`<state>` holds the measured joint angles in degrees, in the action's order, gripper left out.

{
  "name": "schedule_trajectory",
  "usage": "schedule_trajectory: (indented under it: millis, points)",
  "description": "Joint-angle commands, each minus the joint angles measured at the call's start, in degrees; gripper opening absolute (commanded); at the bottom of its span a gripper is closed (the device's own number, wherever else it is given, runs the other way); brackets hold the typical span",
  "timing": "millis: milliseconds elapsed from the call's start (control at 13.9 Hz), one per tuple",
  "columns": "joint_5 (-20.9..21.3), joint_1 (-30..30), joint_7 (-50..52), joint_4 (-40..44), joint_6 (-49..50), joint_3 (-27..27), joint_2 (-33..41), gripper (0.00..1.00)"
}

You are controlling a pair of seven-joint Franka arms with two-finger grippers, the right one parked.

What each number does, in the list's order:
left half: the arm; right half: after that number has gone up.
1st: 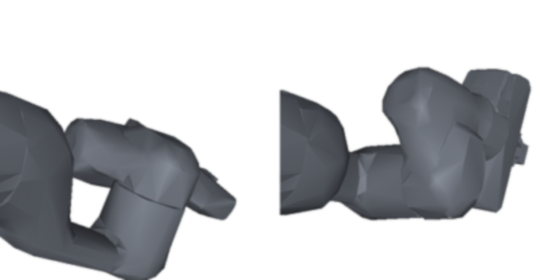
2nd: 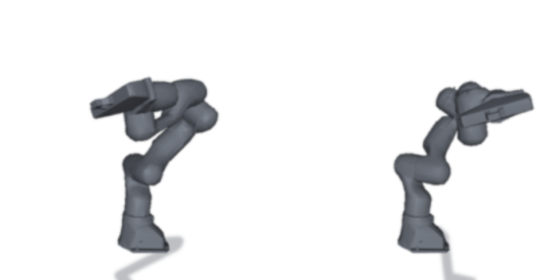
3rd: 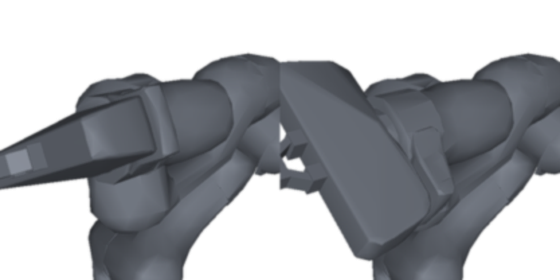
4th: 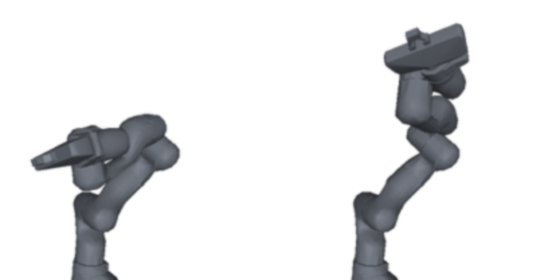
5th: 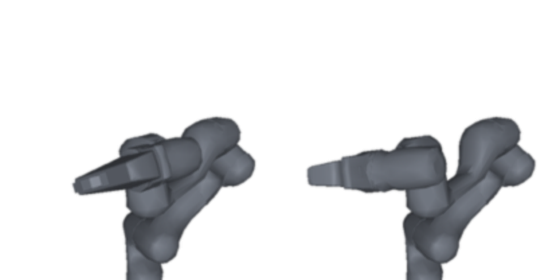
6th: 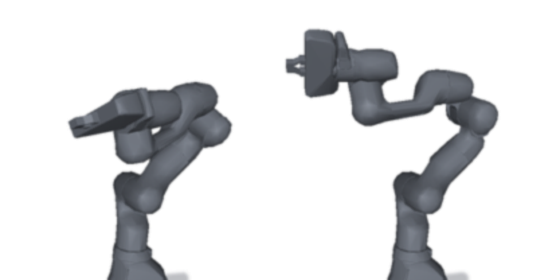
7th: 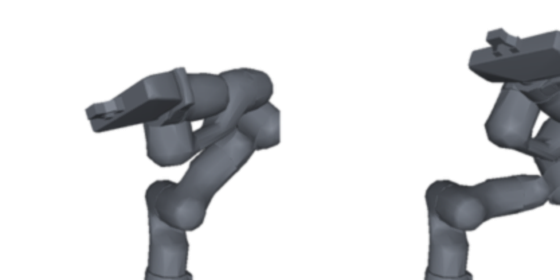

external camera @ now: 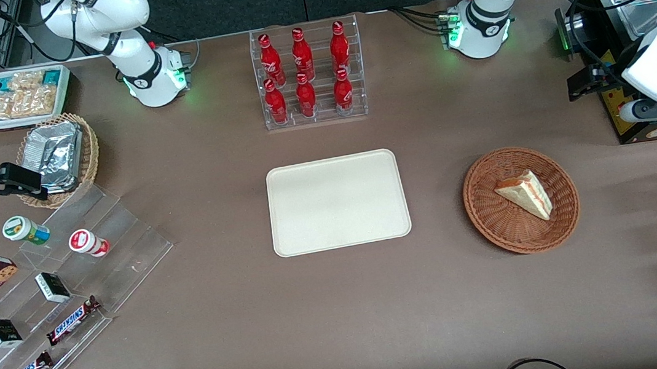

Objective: Place sandwich from basket to tray
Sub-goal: 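Move the left gripper over the wicker basket above the wrapped sandwich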

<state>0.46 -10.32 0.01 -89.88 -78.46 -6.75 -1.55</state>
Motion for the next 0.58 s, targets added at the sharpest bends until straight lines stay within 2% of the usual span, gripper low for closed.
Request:
schedule_trajectory:
  millis: [0,288,505]
  points:
    - [0.94,-0.22,0.6,1.99,0.51,-0.02,-1.34,1.0]
    - [2.35,-0.05,2.44,0.76,-0.63,-0.1,-4.59,1.0]
    - [2.53,0.12,7.17,-4.94,-6.95,-0.19,-4.86,1.0]
